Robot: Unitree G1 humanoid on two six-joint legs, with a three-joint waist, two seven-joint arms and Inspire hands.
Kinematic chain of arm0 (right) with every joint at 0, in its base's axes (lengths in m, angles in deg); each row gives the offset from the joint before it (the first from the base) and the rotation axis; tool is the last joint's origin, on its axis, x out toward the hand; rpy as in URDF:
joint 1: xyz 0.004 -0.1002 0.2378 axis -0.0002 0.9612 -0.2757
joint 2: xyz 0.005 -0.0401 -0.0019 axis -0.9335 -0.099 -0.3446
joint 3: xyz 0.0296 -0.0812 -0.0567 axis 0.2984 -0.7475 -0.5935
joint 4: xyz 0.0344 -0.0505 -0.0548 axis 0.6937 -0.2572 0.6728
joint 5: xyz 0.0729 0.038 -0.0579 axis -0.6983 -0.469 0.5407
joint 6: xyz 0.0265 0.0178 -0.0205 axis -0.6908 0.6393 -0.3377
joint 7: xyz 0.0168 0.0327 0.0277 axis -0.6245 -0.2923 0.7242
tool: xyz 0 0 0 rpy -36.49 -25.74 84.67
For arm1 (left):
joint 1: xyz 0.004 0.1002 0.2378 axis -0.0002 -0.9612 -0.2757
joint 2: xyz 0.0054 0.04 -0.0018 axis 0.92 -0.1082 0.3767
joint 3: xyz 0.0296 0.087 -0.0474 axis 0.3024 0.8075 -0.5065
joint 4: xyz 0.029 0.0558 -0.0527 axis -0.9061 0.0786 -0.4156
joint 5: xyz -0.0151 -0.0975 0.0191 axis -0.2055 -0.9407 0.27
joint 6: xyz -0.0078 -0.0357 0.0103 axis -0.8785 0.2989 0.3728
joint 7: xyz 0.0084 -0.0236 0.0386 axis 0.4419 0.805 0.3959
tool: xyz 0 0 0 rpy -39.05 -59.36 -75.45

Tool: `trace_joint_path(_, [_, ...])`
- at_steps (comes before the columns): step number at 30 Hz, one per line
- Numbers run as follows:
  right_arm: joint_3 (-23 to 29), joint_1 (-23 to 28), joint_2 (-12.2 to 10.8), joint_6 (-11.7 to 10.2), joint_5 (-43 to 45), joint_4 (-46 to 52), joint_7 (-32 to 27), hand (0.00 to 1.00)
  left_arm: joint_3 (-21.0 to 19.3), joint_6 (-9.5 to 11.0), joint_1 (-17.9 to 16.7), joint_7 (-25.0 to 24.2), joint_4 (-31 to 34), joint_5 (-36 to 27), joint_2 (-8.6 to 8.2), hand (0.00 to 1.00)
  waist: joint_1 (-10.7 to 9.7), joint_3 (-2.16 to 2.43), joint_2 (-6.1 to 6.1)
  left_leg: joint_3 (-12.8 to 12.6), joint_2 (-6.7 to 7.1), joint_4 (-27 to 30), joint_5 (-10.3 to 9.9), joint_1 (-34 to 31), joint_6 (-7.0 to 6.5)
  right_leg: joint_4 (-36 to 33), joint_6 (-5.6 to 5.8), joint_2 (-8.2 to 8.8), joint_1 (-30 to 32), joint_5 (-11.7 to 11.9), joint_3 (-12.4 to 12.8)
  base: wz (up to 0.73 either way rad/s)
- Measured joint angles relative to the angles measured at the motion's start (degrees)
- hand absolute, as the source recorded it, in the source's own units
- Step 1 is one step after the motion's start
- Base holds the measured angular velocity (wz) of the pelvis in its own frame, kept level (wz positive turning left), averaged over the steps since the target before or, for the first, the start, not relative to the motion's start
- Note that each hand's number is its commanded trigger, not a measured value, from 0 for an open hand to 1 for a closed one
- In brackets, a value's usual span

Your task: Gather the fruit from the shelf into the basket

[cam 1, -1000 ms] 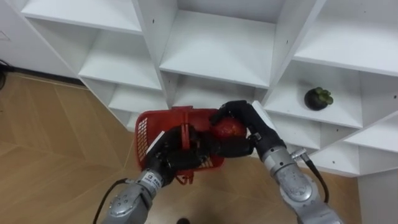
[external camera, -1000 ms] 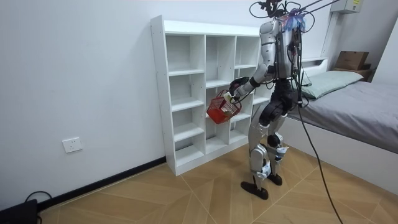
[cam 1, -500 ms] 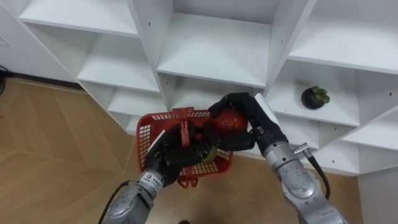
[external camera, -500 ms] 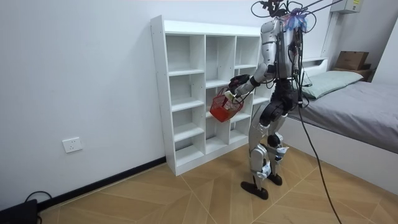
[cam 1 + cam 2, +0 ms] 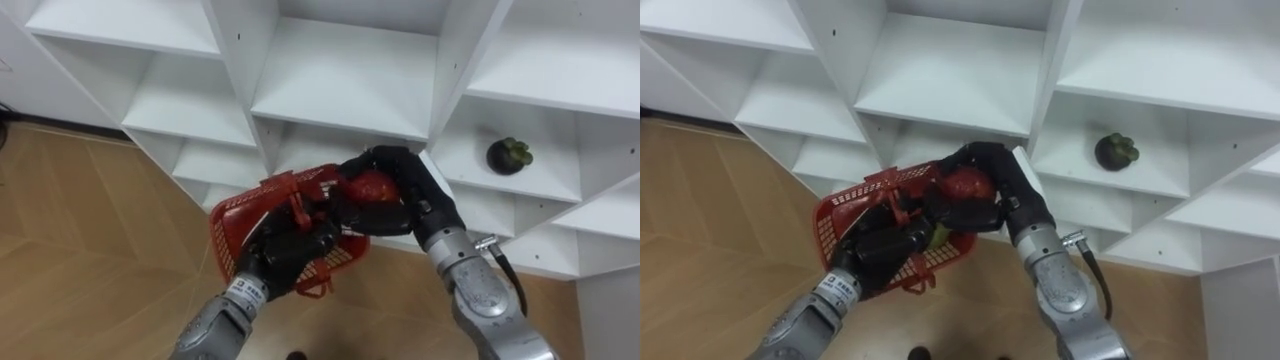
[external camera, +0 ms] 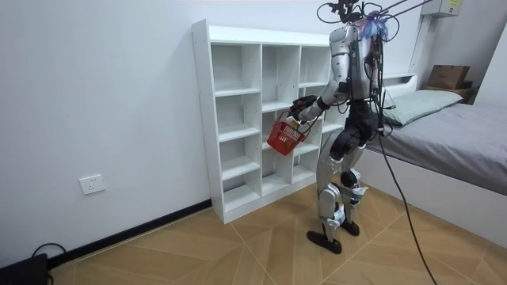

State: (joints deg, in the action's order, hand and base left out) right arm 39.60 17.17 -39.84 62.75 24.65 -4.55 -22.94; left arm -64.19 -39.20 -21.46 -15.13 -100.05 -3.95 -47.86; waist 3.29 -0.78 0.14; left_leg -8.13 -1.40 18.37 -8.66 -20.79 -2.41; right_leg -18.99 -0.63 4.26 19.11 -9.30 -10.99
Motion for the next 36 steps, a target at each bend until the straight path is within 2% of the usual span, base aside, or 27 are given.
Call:
trace_joint_path(6, [0.1,-0.6,0.0,0.9,-0.5,0.0,1.0,1.00,0.0,0.0,0.0,0.0,0.0,0.0,0.02,1.00,-0.1,-0.01,0.01,0.2,-0.01,0.0,0.0,-0.2,0.05,0.2,-0.04,-0.24,0.0,0.0,-0.2,0.00])
trace_joint_path(7, [0.1,-0.6,0.0,0.9,-1.3,-0.1,1.2,0.94,0.0,0.0,0.0,0.0,0.0,-0.1,0.04,1.00,-0.1,-0.05,0.08,0.3,-0.01,0.1,0.0,-0.2,0.05,0.2,-0.04,-0.23,-0.1,0.1,-0.3,0.00])
trace_joint_path(8, [0.1,-0.6,0.0,1.0,-2.1,-0.2,1.2,0.54,0.0,0.0,0.0,0.0,0.1,-0.1,0.03,1.00,-0.1,-0.10,0.16,0.3,-0.01,0.1,0.0,-0.1,0.06,0.2,-0.04,-0.23,-0.2,0.1,-0.2,0.00])
trace_joint_path(9, [0.0,-0.6,0.0,1.0,-2.2,-0.2,1.2,0.31,0.0,0.0,0.0,0.0,0.2,-0.1,0.03,1.00,-0.1,-0.14,0.23,0.3,-0.01,0.1,0.0,-0.1,0.06,0.2,-0.03,-0.23,-0.2,0.1,-0.2,0.00])
trace_joint_path(12, [0.1,-0.6,0.0,1.0,-2.5,-0.2,1.2,0.00,-0.1,0.0,0.0,0.0,0.2,-0.1,-0.08,1.00,-0.3,-0.29,0.49,0.5,-0.03,0.1,-0.1,-0.3,0.09,0.2,-0.05,-0.25,0.0,0.1,-0.3,0.00])
trace_joint_path(23, [0.0,-0.7,-0.4,1.0,-5.6,0.1,1.9,0.00,0.2,-0.1,0.0,0.0,0.3,0.0,-0.17,1.00,-0.4,-0.34,0.64,0.5,-0.12,0.4,-0.1,-0.4,0.18,0.3,-0.07,-0.32,-0.1,0.1,-0.2,0.00])
trace_joint_path(25, [0.0,-0.7,-0.4,1.0,-6.3,0.1,2.0,0.00,0.4,-1.1,-0.1,0.1,0.3,0.0,-0.06,1.00,-0.4,-0.43,0.79,0.5,-0.15,0.4,-0.1,-0.4,0.19,0.3,-0.09,-0.37,-0.1,0.2,-0.2,0.00])
trace_joint_path(36, [-0.1,-0.7,-0.4,1.0,-6.7,-0.1,2.2,0.00,0.5,-1.1,-0.2,0.1,0.3,0.0,-0.11,1.00,-0.4,-0.46,1.02,0.5,-0.37,0.6,-0.2,-0.4,0.25,0.2,-0.29,-0.43,-0.2,0.3,-0.2,0.00])
